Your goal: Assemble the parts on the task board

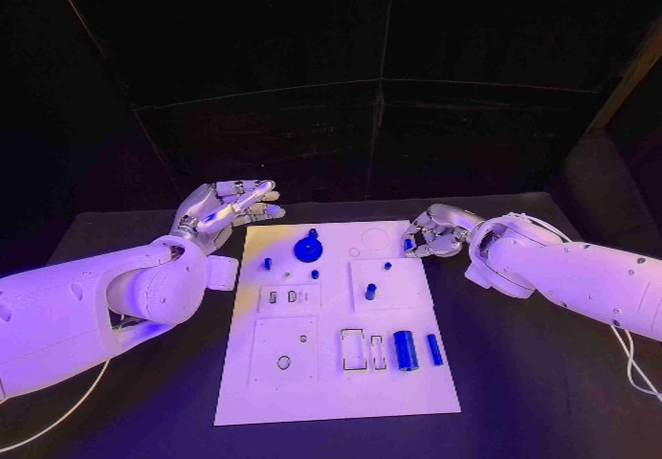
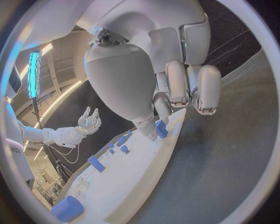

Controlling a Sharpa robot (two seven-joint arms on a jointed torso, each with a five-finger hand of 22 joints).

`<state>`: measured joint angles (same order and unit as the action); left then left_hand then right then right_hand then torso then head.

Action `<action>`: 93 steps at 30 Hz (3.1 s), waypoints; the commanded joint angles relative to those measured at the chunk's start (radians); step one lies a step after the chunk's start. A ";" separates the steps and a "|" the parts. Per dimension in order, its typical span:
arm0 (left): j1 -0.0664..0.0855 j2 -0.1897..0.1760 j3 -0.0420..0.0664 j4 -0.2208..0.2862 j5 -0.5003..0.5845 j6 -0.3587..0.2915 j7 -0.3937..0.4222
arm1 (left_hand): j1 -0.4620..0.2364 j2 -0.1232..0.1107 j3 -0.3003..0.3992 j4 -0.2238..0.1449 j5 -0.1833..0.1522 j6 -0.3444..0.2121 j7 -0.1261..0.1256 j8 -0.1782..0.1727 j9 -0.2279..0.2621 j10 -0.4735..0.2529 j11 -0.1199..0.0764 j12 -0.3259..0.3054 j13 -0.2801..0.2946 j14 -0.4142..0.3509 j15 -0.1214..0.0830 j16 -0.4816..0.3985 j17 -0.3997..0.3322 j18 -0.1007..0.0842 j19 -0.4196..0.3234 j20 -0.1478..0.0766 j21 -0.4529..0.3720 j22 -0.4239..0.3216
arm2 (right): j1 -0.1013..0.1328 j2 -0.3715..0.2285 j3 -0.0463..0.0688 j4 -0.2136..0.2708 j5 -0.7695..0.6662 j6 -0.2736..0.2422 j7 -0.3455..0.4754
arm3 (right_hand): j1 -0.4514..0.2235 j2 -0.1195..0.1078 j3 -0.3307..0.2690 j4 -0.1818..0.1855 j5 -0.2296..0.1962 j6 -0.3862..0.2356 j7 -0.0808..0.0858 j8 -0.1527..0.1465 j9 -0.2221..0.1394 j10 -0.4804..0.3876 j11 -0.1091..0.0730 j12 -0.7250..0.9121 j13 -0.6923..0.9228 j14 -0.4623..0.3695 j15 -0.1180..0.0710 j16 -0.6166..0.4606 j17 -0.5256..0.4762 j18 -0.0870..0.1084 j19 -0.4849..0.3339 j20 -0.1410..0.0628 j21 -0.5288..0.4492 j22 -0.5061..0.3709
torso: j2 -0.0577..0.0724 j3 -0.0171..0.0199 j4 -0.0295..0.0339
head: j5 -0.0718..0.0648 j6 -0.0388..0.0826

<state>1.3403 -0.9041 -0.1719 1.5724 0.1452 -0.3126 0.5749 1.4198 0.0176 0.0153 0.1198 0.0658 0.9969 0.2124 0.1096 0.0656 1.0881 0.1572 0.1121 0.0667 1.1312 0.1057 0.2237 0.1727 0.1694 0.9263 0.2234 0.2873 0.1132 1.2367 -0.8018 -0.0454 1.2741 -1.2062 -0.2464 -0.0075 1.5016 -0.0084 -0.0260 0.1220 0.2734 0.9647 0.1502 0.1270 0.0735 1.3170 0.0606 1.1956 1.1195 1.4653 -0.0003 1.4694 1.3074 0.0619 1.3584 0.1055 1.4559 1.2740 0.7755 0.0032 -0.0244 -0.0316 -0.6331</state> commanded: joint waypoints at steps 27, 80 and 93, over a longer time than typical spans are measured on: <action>0.001 -0.002 0.001 0.002 -0.006 0.012 0.002 | 0.001 0.007 -0.001 -0.006 -0.003 0.007 0.000 -0.006 -0.001 0.007 -0.002 -0.004 0.000 0.004 0.003 -0.006 0.001 0.015 0.007 0.001 0.000 -0.001 | 0.001 -0.026 0.001 0.060 0.063 -0.147 0.049 | 0.020 0.081 0.111 -0.038 -0.045 0.119 -0.038 0.034 0.007 0.040 -0.033 0.041 0.045 0.069 -0.038 0.019 0.072 -0.010 0.045 -0.029 0.024 0.054 | -0.003 -0.0003 -0.0008 | 0.001 -0.002; 0.001 0.055 0.001 -0.068 -0.005 0.021 -0.005 | -0.006 0.014 -0.003 -0.008 -0.003 0.028 -0.009 -0.012 0.000 0.034 -0.012 -0.014 0.001 0.043 -0.009 -0.009 0.017 0.016 0.034 -0.009 0.004 -0.003 | -0.044 0.303 -0.048 0.218 -0.176 -0.092 -0.311 | -0.023 0.067 0.145 -0.038 -0.047 0.112 -0.034 0.019 0.001 0.030 -0.029 0.022 0.030 0.065 -0.035 0.012 0.060 -0.010 0.043 -0.027 0.024 0.055 | -0.043 -0.0155 0.0092 | 0.091 -0.054; 0.001 0.057 0.001 -0.070 -0.005 0.022 -0.006 | -0.006 0.014 -0.003 -0.008 -0.003 0.028 -0.009 -0.012 0.000 0.034 -0.011 -0.015 0.001 0.043 -0.009 -0.009 0.017 0.016 0.034 -0.009 0.004 -0.003 | -0.054 0.322 -0.049 0.193 -0.206 -0.078 -0.335 | -0.027 0.063 0.146 -0.038 -0.047 0.113 -0.034 0.018 0.001 0.029 -0.029 0.021 0.030 0.065 -0.035 0.012 0.059 -0.010 0.044 -0.027 0.024 0.056 | -0.043 -0.0148 0.0092 | 0.092 -0.060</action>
<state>1.3404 -0.8481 -0.1720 1.5026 0.1452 -0.3028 0.5653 1.4149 0.0225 0.0126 0.1171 0.0658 1.0186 0.2054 0.1010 0.0656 1.1133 0.1465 0.1027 0.0673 1.1689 0.0967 0.2169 0.1890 0.1695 0.9532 0.2111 0.2873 0.1116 1.1814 -0.4817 -0.0943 1.4680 -1.3861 -0.3377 -0.3295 1.4817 0.0553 0.1112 0.0794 0.2198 1.0544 0.1296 0.1390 0.0731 1.3347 0.0427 1.2199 1.1505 1.4650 -0.0319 1.4849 1.3074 0.0621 1.3957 0.0786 1.4764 1.3074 0.7323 -0.0121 -0.0151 0.0589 -0.6903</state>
